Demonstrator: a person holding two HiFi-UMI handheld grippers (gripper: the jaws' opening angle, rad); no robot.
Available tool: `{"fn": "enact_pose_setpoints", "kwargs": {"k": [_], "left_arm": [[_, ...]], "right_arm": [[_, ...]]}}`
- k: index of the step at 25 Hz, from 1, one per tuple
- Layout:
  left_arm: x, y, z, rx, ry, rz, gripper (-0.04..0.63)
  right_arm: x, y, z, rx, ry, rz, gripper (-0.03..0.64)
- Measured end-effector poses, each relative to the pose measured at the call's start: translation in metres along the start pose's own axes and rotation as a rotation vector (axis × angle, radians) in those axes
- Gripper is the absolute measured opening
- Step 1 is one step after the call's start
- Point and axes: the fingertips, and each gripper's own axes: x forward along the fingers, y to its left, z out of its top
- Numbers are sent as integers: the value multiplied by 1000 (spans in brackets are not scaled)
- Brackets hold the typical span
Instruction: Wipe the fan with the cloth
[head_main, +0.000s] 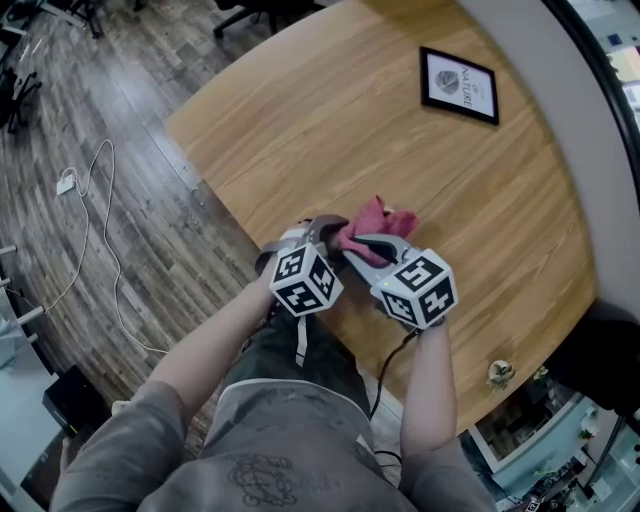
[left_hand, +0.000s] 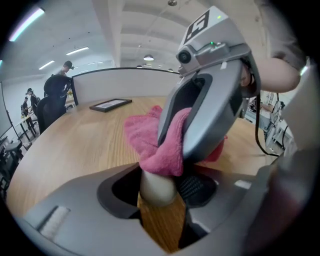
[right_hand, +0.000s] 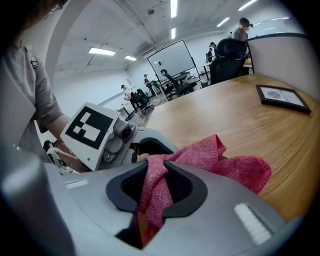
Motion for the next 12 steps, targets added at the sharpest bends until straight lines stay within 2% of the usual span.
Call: {"fn": "enact_pose_setpoints", "kwargs": {"k": [4, 9, 12], "left_arm": [[1, 0, 1, 0, -3, -4, 193], [1, 0, 0, 4, -1, -10, 193], [1, -2, -1, 1, 1, -10, 193]], "right_arm": [[-25, -27, 0, 26, -60, -120, 72], [-60, -78, 3, 182, -217, -340, 74], [-81, -98, -1, 234, -247, -486, 72]]}}
